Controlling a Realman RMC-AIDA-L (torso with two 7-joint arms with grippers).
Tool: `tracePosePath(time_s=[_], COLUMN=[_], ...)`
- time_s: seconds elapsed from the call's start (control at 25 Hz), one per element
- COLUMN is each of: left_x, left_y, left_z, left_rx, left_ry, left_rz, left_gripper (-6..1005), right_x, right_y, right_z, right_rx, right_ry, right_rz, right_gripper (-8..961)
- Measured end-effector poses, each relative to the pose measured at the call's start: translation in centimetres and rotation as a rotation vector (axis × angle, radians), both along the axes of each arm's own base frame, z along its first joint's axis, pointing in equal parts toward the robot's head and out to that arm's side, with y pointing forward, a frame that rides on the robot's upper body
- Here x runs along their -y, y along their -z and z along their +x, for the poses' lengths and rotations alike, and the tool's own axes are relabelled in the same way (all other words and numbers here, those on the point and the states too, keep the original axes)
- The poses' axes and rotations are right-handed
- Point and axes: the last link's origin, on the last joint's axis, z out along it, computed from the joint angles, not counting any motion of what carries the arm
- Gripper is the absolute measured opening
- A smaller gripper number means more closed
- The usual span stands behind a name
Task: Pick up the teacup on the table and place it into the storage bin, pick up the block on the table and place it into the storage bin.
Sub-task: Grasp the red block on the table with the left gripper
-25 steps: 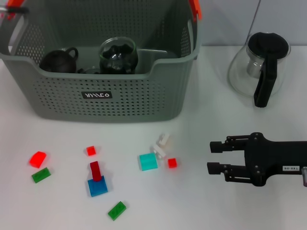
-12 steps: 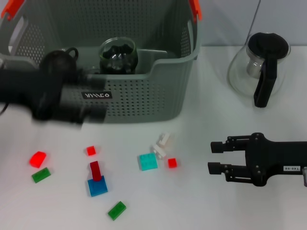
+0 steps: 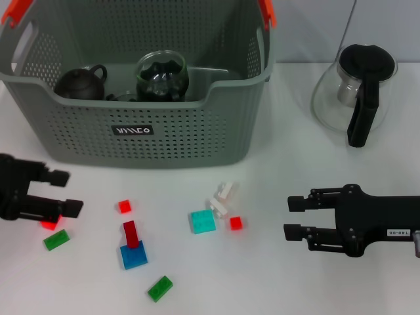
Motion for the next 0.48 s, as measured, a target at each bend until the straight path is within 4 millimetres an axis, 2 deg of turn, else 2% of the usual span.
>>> tracePosePath(time_s=[0.12, 0.2, 0.48], left_x=[-0.6, -0.9, -2.0], left_y=[0.4, 0.7, 2.1], left_z=[-0.4, 0.0, 1.4], left_rx=[-0.086, -0.137, -0.37], left_ry=[-0.195, -0.259, -0.34], left_rz=[0.034, 0.059, 0.094], left_gripper=[762, 761, 746], right_x=[0.0, -0.1, -0.2], right_y=[0.1, 0.1, 0.1], right_z=[-0.1, -0.1, -0.2], right_rx=[0.0, 0.001, 0.005], right_ry=[0.003, 0.006, 0.004], right_rz=[-0.006, -0.009, -0.01], right_gripper=[577, 577, 577])
